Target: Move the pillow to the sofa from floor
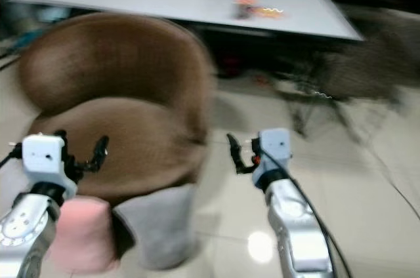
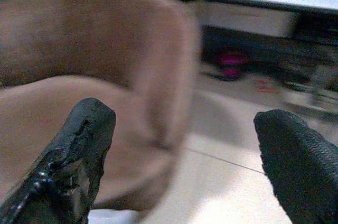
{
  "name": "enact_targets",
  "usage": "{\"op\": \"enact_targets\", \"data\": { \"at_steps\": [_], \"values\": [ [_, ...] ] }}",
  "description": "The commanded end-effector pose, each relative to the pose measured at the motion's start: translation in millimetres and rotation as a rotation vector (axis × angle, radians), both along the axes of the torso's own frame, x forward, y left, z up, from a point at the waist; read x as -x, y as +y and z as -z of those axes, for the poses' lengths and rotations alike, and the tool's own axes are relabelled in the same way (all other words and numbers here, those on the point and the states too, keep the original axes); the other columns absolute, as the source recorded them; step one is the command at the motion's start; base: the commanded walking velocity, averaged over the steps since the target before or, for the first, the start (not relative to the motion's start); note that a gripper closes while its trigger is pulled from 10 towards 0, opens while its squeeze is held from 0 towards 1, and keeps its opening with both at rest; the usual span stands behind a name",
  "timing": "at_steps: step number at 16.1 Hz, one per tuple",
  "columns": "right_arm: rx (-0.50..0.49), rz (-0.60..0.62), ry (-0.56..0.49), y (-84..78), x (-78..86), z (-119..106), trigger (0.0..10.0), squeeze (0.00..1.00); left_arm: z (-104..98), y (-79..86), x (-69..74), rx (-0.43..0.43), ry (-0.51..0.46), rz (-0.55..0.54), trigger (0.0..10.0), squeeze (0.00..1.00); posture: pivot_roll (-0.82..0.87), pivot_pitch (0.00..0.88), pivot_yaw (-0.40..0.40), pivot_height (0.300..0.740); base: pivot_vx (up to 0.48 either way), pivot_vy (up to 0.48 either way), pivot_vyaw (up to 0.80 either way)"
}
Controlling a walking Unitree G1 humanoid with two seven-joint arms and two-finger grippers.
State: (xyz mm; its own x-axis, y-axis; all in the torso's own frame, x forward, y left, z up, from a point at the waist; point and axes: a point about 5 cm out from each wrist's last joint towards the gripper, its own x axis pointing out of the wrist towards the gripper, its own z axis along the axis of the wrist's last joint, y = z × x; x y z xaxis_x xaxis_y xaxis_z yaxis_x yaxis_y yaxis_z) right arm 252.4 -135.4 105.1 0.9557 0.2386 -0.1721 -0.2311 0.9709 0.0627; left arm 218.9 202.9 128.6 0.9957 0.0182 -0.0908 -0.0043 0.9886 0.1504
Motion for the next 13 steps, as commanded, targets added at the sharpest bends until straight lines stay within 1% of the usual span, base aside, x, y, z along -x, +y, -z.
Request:
{"op": "enact_targets", "data": {
  "at_steps": [1, 3, 6, 7, 8, 9, 10, 12, 13],
  "values": [
    [-0.024, -0.043, -0.001, 3.9, 2.5, -2, 10.0, 0.00, 0, -1.6, 0.8, 0.000, 0.006, 0.010, 10.0, 0.00, 0.07, 0.000, -0.031, 0.740, 0.322, 0.000, 0.79],
    [-0.022, -0.088, 0.007, 5.7, 6.7, 0, 10.0, 0.00, 1, -1.6, 1.8, -0.002, 0.011, 0.011, 10.0, 0.00, 0.07, 0.000, -0.031, 0.740, 0.317, 0.000, 0.79],
    [-0.005, -0.071, 0.003, 0.8, 7.1, 2, 10.0, 0.00, 2, -1.1, 1.9, -0.005, 0.014, 0.009, 10.0, 0.00, 0.07, 0.000, -0.029, 0.740, 0.310, 0.000, 0.79],
    [0.009, -0.020, 0.002, -4.8, 5.2, 3, 10.0, 0.00, 1, -0.7, 1.3, -0.012, 0.014, 0.011, 10.0, 0.00, 0.07, 0.000, -0.028, 0.740, 0.307, 0.000, 0.00],
    [0.035, 0.002, 0.001, -8.8, 3.8, 3, 10.0, 0.00, 1, 0.6, 0.4, -0.025, 0.014, 0.015, 10.0, 0.00, 0.07, 0.000, -0.027, 0.740, 0.274, 0.000, 0.00],
    [0.035, 0.008, -0.004, -10.1, 4.0, 3, 10.0, 0.00, 2, 3.0, -0.2, -0.041, 0.015, 0.013, 10.0, 0.00, 0.07, 0.000, -0.027, 0.740, 0.240, 0.000, 0.00],
    [0.013, 0.030, -0.006, -13.3, 4.3, 3, 10.0, 0.00, 3, 7.5, -0.8, -0.050, 0.017, 0.003, 10.0, 0.00, 0.06, 0.000, -0.026, 0.740, 0.000, 0.000, 0.00],
    [0.031, 0.047, -0.018, -17.1, 4.1, 3, 10.0, 0.00, 1, 15.7, -2.8, -0.052, 0.006, -0.031, 10.0, 0.00, 0.06, 0.000, -0.024, 0.740, 0.000, 0.000, 0.00],
    [0.028, 0.049, -0.018, -17.6, 3.6, 3, 10.0, 0.00, 1, 17.2, -3.8, -0.043, 0.006, -0.040, 10.0, 0.00, 0.06, 0.000, -0.024, 0.740, 0.000, 0.000, 0.00]
  ]
}}
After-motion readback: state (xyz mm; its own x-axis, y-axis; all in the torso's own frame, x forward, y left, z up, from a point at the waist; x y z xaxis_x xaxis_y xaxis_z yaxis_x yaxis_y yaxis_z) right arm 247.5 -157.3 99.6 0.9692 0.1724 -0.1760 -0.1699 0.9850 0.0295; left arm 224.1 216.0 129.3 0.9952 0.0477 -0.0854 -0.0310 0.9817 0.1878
